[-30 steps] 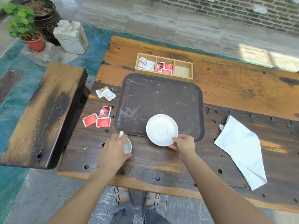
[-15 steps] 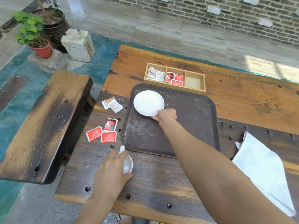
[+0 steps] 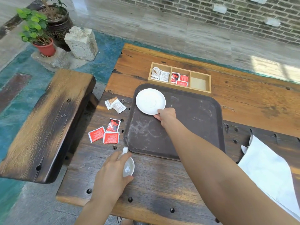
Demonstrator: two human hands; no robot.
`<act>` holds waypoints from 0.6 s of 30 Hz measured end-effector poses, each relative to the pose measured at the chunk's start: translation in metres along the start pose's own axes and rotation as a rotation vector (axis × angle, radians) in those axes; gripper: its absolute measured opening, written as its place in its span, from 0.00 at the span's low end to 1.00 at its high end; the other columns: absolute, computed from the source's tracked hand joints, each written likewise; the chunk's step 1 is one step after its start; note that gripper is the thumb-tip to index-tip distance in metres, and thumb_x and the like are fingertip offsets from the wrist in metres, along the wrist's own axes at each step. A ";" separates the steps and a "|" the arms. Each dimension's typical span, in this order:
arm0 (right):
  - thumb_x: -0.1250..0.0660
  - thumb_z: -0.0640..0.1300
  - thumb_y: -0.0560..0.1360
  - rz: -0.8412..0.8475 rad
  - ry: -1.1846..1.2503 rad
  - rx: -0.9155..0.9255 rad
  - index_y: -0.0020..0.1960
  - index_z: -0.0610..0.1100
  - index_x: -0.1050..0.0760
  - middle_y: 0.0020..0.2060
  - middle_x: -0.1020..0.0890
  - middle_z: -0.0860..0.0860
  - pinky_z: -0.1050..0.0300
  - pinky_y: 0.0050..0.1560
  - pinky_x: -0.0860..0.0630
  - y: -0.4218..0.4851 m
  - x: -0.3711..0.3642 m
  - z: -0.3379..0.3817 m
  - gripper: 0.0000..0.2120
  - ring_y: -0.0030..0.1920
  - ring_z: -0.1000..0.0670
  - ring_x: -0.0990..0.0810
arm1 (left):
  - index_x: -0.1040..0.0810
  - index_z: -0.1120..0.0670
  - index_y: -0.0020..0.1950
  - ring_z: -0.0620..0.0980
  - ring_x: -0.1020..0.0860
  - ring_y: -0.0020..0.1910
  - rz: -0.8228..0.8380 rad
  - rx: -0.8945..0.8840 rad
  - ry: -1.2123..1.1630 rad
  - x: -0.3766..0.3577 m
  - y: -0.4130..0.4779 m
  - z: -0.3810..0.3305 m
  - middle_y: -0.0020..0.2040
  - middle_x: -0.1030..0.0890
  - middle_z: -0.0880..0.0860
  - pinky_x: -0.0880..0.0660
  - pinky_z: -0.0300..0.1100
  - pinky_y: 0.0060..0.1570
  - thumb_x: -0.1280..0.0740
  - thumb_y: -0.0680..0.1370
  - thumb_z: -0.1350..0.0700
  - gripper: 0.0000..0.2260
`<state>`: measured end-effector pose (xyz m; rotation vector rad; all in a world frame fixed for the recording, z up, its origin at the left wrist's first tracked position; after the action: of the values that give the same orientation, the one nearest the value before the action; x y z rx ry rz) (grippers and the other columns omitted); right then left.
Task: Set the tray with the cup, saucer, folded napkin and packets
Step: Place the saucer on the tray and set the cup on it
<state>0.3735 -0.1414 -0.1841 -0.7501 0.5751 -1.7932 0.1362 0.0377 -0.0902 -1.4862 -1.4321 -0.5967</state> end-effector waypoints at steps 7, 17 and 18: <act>0.33 0.33 0.77 0.012 -0.204 0.062 0.46 0.38 0.29 0.53 0.16 0.40 0.45 0.49 0.14 0.007 0.012 0.006 0.05 0.35 0.43 0.13 | 0.28 0.41 0.71 0.49 0.26 0.65 -0.010 0.008 -0.002 0.000 0.001 0.001 0.69 0.27 0.43 0.22 0.47 0.51 0.22 0.69 0.48 0.32; 0.38 0.32 0.77 0.751 -0.845 0.910 0.67 0.46 0.23 0.61 0.21 0.50 0.63 0.58 0.24 -0.137 -0.017 -0.063 0.21 0.53 0.52 0.18 | 0.45 0.38 0.78 0.42 0.35 0.72 -0.001 -0.056 -0.420 -0.003 -0.008 0.010 0.75 0.39 0.42 0.33 0.41 0.65 0.18 0.63 0.54 0.52; 0.38 0.32 0.77 0.802 -0.876 0.978 0.69 0.46 0.24 0.64 0.22 0.50 0.64 0.61 0.27 -0.147 -0.022 -0.070 0.22 0.60 0.54 0.22 | 0.45 0.40 0.79 0.40 0.36 0.72 0.009 -0.029 -0.497 -0.006 -0.010 0.019 0.75 0.38 0.43 0.37 0.38 0.67 0.17 0.62 0.53 0.53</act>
<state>0.2334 -0.0707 -0.1350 -0.4198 -0.5299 -0.6855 0.1204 0.0495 -0.1001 -1.7405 -1.7929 -0.2460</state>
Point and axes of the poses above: each hand's wrist, its own y-axis towards the middle knuckle, its own x-axis out of the back of the hand, z = x × y, the point moved 8 cm from there along y, towards the middle knuckle
